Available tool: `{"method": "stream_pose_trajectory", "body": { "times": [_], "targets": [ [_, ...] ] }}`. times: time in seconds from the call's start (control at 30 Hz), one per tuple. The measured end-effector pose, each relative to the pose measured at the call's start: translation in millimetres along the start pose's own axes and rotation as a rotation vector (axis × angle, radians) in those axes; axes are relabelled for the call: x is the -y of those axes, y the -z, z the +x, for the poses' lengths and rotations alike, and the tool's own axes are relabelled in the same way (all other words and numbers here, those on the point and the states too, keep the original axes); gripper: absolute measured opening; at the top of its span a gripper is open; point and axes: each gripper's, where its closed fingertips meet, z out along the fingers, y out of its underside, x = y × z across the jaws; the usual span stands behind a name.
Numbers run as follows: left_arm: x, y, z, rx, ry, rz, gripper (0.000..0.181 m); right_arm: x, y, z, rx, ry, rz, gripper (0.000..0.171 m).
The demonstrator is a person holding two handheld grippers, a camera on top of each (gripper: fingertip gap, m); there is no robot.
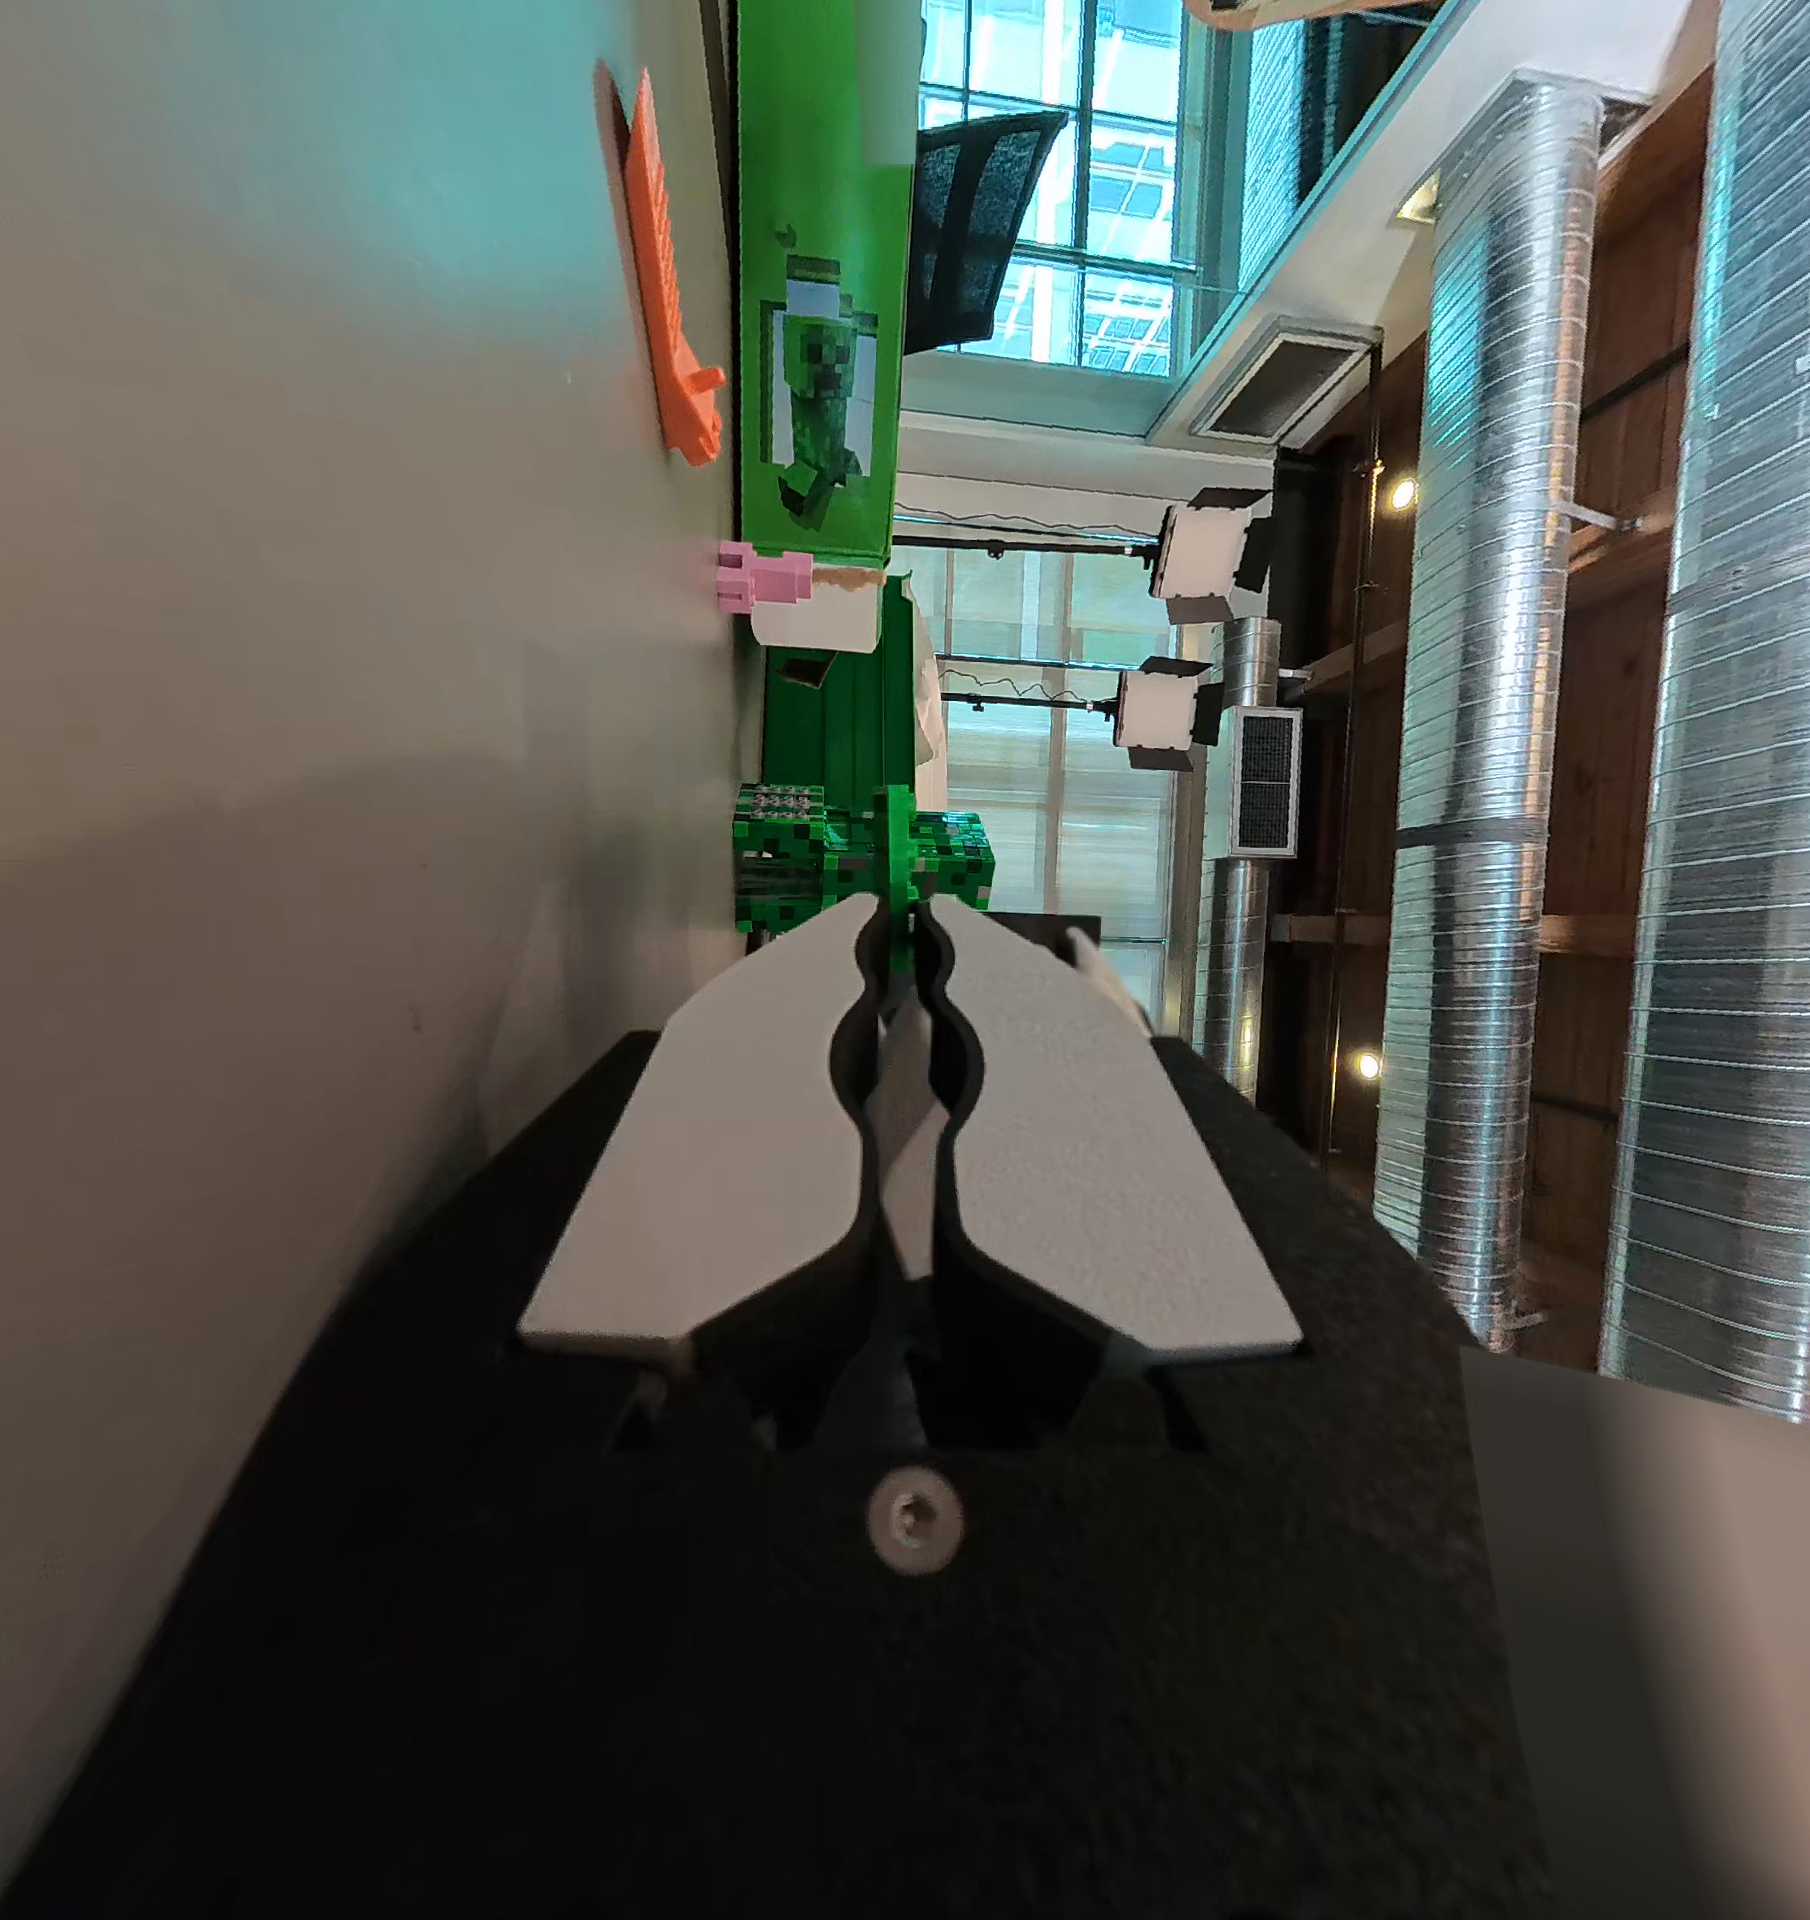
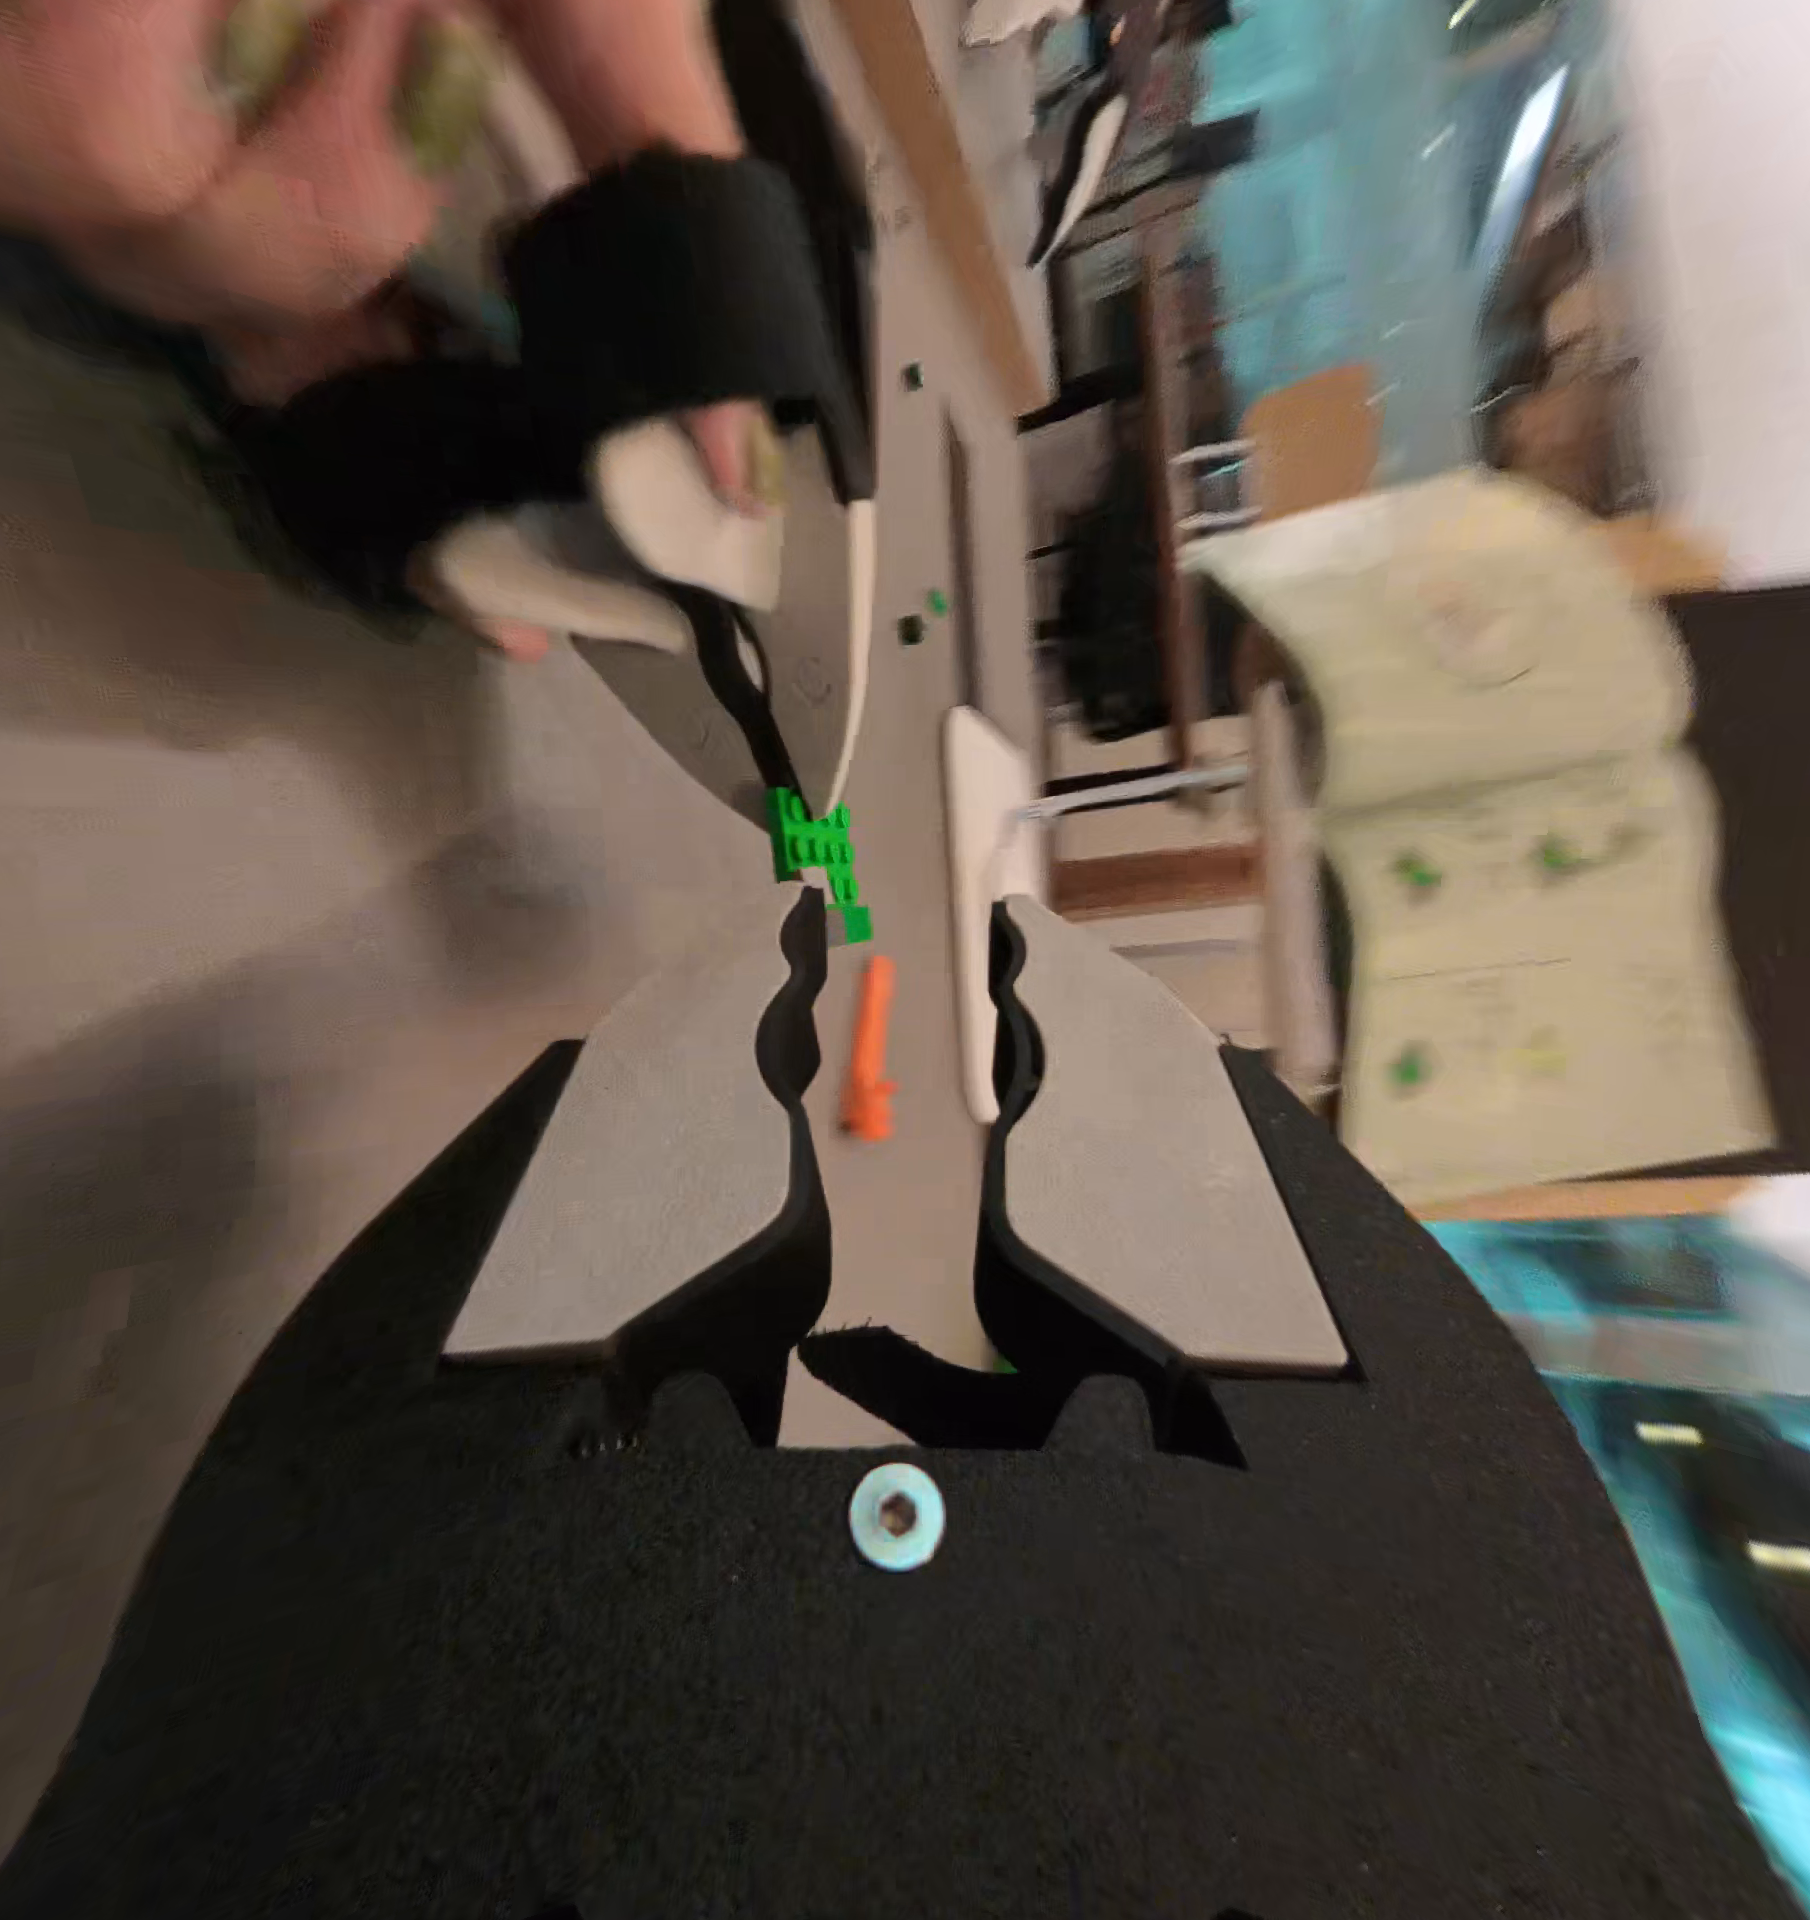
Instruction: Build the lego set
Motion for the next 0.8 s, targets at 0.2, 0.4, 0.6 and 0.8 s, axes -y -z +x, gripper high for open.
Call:
{"method": "stream_pose_trajectory", "body": {
  "times": [0.2, 0.4, 0.6, 0.8],
  "targets": [
    [1.0, 0.0, 0.5, -0.004, -0.003, 0.007, 0.003, -3.3, -8.3, -16.6, -0.118, 0.218, -0.077, 0.032],
    [0.9, -0.2, 0.7, -0.007, -0.007, 0.007, 0.003, -0.9, -15.4, -19.1, -0.160, 0.304, -0.089, 0.018],
    [1.1, -0.1, 1.7, -0.014, -0.007, 0.006, 0.003, -3.2, -17.9, -16.3, -0.181, 0.272, -0.111, 0.007],
    [-1.4, -0.4, 0.4, -0.005, -0.029, -0.007, 0.003, -4.7, -17.0, -20.3, -0.110, 0.177, -0.093, 0.006]
  ]
}}
